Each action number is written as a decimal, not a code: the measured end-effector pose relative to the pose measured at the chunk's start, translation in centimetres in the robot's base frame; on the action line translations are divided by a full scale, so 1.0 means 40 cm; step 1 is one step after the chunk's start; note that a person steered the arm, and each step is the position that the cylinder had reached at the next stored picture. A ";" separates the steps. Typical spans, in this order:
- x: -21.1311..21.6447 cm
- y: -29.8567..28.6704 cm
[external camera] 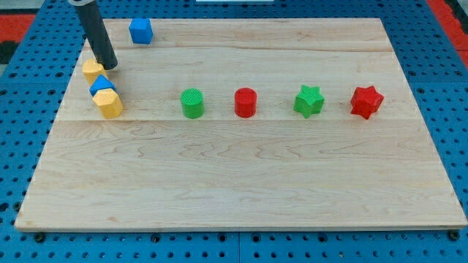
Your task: Move the blue cube to the top right of the yellow heart
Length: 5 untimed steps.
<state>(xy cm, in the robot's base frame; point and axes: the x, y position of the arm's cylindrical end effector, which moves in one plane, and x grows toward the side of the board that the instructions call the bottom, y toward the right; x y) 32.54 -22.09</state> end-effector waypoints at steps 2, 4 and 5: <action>-0.179 0.293; -0.334 0.076; -0.236 0.077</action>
<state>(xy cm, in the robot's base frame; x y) 23.12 -19.00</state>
